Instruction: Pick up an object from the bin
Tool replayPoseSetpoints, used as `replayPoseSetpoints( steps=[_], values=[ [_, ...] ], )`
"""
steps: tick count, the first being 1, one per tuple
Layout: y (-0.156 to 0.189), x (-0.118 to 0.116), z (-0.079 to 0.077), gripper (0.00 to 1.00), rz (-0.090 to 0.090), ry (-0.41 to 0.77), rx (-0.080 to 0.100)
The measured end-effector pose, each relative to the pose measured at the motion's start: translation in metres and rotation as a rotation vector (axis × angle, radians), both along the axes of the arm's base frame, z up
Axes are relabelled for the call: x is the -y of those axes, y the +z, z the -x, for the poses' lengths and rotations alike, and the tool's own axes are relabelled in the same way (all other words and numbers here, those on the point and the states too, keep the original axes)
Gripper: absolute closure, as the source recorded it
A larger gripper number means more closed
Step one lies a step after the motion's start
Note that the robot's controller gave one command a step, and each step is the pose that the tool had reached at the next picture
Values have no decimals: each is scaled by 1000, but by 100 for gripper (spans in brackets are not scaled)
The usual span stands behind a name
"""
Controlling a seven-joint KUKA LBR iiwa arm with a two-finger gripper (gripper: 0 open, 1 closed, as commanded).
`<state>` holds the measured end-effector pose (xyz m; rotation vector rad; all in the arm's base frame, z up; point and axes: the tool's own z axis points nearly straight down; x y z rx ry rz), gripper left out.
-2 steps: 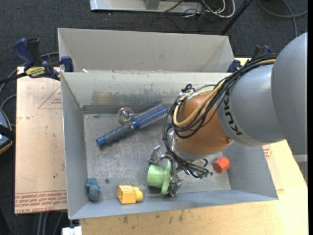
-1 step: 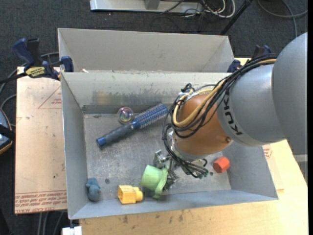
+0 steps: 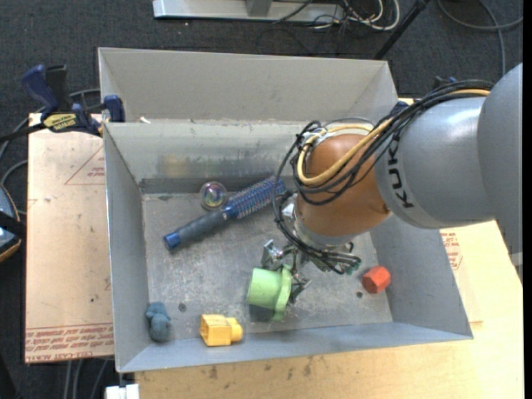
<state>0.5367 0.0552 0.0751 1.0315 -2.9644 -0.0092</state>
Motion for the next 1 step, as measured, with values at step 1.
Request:
replayPoseSetpoints(
  steps=[1],
  values=[
    [146,19,-13,100,3,369,14]
  ],
)
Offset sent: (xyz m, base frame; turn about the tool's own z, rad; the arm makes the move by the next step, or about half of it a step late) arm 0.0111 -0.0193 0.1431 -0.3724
